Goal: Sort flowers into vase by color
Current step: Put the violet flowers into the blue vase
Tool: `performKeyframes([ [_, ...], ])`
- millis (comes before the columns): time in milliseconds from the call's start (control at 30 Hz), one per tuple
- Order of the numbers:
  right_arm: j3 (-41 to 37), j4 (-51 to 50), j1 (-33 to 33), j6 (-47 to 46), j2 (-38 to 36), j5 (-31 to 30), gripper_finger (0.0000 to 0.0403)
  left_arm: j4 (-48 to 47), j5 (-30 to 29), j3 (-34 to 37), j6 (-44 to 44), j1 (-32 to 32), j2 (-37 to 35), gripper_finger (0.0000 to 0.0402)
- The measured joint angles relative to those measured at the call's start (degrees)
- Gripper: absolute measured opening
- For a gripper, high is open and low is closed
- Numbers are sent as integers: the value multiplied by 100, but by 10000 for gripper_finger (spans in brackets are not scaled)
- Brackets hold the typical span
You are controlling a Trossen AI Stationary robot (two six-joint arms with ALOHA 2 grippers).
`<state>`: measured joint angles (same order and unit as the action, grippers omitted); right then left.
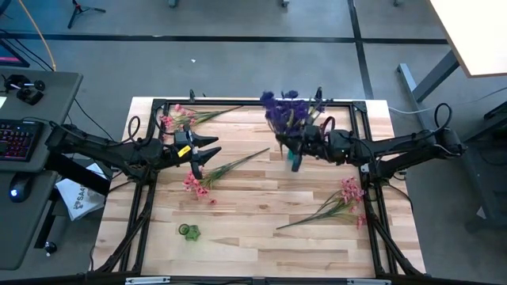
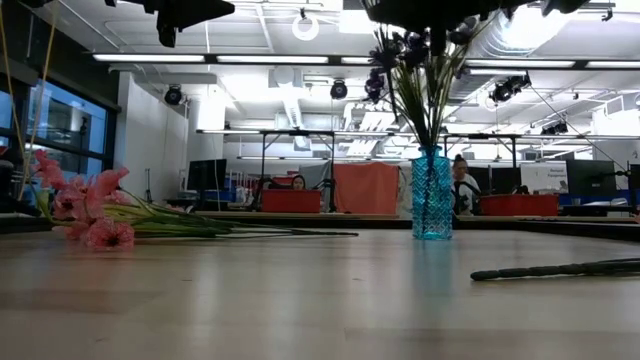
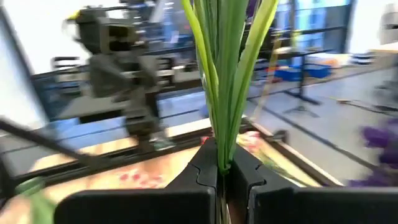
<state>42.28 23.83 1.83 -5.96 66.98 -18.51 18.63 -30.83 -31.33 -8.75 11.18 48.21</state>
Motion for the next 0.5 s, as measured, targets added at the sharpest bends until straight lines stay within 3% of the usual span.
performKeyframes([
  [167, 0, -223, 138, 375, -219, 570, 0, -10, 0, 0, 0, 1, 0, 161],
  [500, 2, -1606, 532, 105, -1282, 830, 0, -87, -2, 0, 0, 0, 0, 161],
])
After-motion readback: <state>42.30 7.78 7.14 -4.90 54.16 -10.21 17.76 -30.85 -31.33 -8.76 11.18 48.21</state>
